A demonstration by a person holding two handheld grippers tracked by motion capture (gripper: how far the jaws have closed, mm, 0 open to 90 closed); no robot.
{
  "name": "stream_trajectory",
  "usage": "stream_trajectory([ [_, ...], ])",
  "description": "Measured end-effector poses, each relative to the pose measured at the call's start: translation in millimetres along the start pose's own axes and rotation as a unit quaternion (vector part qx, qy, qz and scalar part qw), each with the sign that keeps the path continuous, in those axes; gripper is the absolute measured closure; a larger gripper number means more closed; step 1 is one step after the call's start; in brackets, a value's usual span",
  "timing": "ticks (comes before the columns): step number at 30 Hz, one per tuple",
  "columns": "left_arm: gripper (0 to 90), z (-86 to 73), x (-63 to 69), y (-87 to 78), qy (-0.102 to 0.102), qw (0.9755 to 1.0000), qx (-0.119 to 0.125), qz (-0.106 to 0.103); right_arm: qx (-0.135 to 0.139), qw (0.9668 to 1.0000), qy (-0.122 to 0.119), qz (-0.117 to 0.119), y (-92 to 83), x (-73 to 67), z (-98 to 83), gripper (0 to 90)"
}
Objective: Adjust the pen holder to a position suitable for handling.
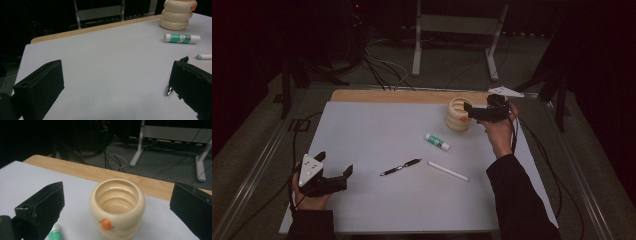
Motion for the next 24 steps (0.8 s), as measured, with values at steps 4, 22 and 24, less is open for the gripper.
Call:
stream_trajectory([
  [4,0.2,-1.3,-1.3,0.1,-0.003,1.0,-0.001,0.001,-0.007,0.9999,-0.004,-0.011,12.9,7.0,-0.3,0.0],
  [22,0.2,-2.7,-1.6,2.1,-0.007,1.0,-0.003,-0.003,-0.077,0.9946,0.053,-0.046,67.0,31.4,-24.0,10.9],
  [24,0.2,-2.5,-1.7,2.0,-0.006,1.0,-0.002,-0.001,-0.08,0.9937,0.058,-0.053,72.5,31.6,-27.8,18.5],
])
Point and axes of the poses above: each handheld gripper's, and its own axes: y roughly forward along the jaws, z roughly out of its top, x roughly to its right, the point moved 7 cm from there along y, roughly forward along the jaws, and after that the axes turned 6 degrees about y, right-handed, at the moved point
